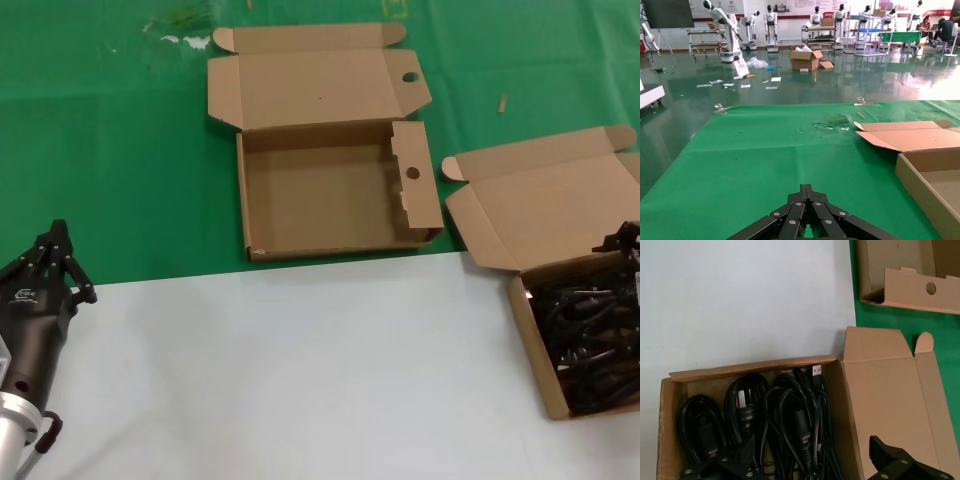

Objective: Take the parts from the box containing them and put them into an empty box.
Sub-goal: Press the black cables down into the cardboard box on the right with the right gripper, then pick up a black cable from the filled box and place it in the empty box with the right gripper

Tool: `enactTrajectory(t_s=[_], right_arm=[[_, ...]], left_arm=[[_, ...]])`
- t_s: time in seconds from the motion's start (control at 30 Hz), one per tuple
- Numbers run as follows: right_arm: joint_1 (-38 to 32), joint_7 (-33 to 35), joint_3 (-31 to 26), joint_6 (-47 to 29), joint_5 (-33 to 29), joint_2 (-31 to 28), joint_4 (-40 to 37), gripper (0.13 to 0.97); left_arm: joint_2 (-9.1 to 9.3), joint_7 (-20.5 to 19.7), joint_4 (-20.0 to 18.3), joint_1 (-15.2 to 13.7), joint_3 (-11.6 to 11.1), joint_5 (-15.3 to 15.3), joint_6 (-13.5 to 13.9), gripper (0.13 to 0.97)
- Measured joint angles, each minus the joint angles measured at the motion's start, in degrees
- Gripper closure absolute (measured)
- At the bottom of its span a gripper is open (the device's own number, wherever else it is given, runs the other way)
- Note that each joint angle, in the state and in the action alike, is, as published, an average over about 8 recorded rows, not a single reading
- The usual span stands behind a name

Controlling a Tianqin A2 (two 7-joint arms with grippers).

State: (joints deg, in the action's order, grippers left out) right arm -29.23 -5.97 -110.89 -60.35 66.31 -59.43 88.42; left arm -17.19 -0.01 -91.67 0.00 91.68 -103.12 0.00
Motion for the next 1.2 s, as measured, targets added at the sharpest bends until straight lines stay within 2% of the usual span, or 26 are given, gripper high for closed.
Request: enactTrajectory(t_s=[0.17,0.43,0.47,0.73,0.77,1.03,1.2], right_arm=[[0.04,0.30,-0.08,0.07,-0.22,0.61,-0.81,0.293],[0.81,1.14,0.08,0.82,0.08,1.09,-2.44,0.473],[0.81,1.31,0.09,0.98,0.12,1.23,-2.73,0.473],[0.06,3.36,-0.20,2.41,0.45,2.95,-5.94,0.688],[-0.07,3.64,-0.25,2.55,0.50,3.14,-6.34,0.688],[-1.25,4.59,-0.59,2.37,0.76,3.71,-7.94,0.839],[-2.57,3.48,-0.72,0.53,0.60,3.21,-6.88,0.843]], left_arm=[[0.00,0.00,0.00,0.00,0.00,0.00,0.00,0.957],[0.00,0.00,0.00,0.00,0.00,0.00,0.00,0.957],[0.00,0.00,0.00,0.00,0.00,0.00,0.00,0.957],[0.00,0.00,0.00,0.00,0.00,0.00,0.00,0.957],[0.00,0.00,0.00,0.00,0.00,0.00,0.00,0.957],[0.00,0.00,0.00,0.00,0.00,0.00,0.00,0.957],[0.00,0.00,0.00,0.00,0.00,0.00,0.00,0.957]])
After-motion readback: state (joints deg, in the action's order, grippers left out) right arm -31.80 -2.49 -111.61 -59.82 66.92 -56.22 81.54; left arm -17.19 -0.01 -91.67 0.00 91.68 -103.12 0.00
